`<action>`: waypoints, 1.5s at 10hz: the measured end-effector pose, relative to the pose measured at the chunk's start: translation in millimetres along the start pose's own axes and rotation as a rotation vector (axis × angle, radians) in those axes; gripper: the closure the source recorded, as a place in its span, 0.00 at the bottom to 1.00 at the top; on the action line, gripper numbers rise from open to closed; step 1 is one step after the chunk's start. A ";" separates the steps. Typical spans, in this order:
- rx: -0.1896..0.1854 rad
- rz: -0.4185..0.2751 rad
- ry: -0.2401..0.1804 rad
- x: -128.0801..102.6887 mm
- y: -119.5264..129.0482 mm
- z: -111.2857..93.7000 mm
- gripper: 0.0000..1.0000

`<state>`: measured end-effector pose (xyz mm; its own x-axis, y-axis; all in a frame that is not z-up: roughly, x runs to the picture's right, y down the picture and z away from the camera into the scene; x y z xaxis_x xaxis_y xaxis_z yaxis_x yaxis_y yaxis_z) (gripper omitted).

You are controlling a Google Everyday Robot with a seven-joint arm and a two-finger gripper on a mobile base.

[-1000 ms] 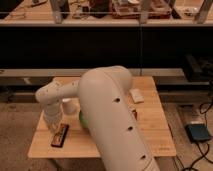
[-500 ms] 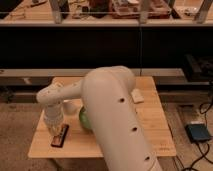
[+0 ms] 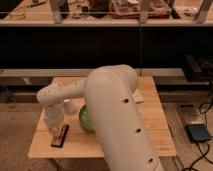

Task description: Push the eraser across the table

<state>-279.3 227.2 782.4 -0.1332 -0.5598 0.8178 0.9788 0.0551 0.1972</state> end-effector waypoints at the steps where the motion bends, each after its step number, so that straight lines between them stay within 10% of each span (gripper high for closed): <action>1: -0.014 0.016 0.001 2.0 -1.7 20.1 0.95; 7: -0.023 0.025 0.034 14.3 -4.9 6.6 1.00; 10: 0.010 0.045 0.073 25.3 -18.2 -27.7 1.00; 15: 0.060 0.038 0.119 37.5 -31.2 -22.2 1.00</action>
<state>-311.4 186.1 795.0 -0.0736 -0.6502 0.7562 0.9714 0.1251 0.2021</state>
